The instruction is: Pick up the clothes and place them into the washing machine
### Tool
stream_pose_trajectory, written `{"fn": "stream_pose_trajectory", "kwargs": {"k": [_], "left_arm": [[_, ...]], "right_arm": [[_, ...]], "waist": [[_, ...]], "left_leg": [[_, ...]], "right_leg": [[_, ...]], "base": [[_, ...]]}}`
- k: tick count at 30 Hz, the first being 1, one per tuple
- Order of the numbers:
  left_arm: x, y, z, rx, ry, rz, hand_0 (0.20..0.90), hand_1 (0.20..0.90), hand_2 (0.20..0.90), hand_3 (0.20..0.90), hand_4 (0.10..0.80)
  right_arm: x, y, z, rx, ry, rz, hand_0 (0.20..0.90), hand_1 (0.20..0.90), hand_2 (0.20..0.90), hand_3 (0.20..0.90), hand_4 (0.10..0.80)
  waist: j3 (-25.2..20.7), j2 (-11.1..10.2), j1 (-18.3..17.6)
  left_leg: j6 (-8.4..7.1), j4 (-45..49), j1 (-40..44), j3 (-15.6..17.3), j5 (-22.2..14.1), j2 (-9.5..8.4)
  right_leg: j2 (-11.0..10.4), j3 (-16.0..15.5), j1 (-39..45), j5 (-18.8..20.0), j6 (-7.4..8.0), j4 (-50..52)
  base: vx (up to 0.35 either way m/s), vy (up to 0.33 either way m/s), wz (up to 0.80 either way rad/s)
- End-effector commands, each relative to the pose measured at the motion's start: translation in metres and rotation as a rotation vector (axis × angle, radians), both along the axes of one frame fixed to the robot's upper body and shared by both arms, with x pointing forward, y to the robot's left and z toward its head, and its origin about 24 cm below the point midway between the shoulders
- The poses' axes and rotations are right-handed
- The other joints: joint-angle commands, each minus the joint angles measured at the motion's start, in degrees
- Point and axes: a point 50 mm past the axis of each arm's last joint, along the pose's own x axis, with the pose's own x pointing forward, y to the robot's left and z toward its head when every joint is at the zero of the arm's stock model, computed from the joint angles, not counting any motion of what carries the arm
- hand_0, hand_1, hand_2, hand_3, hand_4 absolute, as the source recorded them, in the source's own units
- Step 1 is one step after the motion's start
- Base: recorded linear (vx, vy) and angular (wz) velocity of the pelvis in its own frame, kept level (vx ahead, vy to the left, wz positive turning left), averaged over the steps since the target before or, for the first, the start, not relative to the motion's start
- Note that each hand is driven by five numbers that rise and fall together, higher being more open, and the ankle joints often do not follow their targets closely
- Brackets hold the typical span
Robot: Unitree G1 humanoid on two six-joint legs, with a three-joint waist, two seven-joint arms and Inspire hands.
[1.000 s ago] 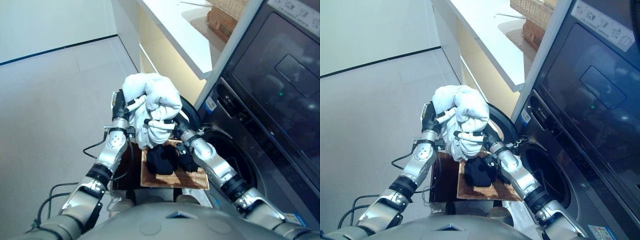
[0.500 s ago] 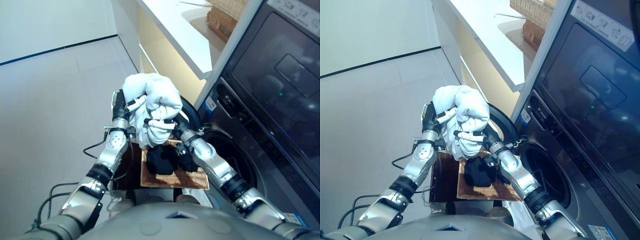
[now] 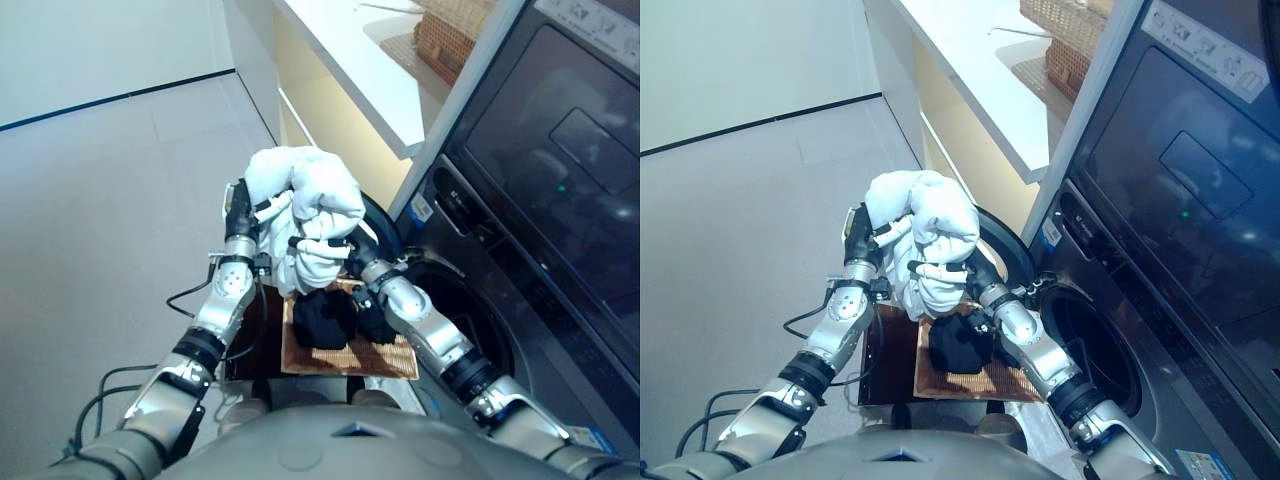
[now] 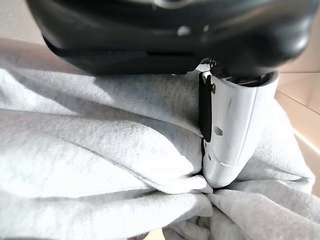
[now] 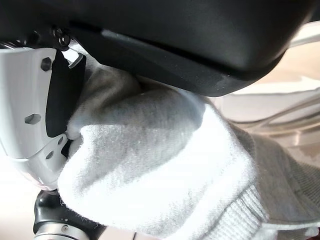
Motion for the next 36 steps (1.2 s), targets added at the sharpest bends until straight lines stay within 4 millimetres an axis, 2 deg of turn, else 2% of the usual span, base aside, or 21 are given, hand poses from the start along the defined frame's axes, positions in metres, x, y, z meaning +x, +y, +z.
{"fn": "stream_pose_trajectory", "kwargs": {"k": [1,7,13,36], "left_arm": [[0.028,-0.023,0.068,-0.04,-0.308,-0.097,0.9,0.9,0.9,0.9,0.8],[0.027,-0.014,0.065,-0.019,-0.31,-0.058,0.9,0.9,0.9,0.9,0.8],[0.025,-0.003,0.061,-0.024,-0.302,-0.014,0.9,0.9,0.9,0.9,0.8],[0.022,0.014,0.055,-0.039,-0.286,0.03,0.9,0.9,0.9,0.9,0.8]], "right_arm": [[0.016,0.037,0.071,0.215,-0.318,0.096,0.2,0.2,0.2,0.2,0.3],[0.016,0.024,0.077,0.186,-0.38,0.04,0.2,0.2,0.2,0.2,0.3],[0.016,0.002,0.084,0.152,-0.457,-0.063,0.2,0.2,0.2,0.2,0.3],[0.014,-0.032,0.085,0.155,-0.49,-0.217,0.2,0.2,0.2,0.2,0.3]], "waist": [[-4.13,-1.59,2.22],[-4.06,-1.47,2.02],[-4.06,-1.4,1.74],[-4.27,-1.31,1.2]], "left_leg": [[-3.94,-0.44,1.34,-0.89,-2.45,1.95],[-3.95,-0.44,1.35,-0.82,-2.51,1.9],[-3.97,-0.44,1.33,-0.74,-2.49,2.0],[-3.97,-0.44,1.58,-0.56,-2.43,1.98]], "right_leg": [[-2.21,-1.13,-2.11,0.16,1.75,1.04],[-2.16,-0.99,-2.11,0.14,1.8,1.05],[-2.16,-0.94,-2.25,0.2,1.89,1.03],[-2.04,-0.74,-2.21,0.25,1.84,1.13]], "base": [[0.0,0.0,0.0],[0.0,0.0,0.0],[0.0,0.0,0.0],[0.0,0.0,0.0]]}}
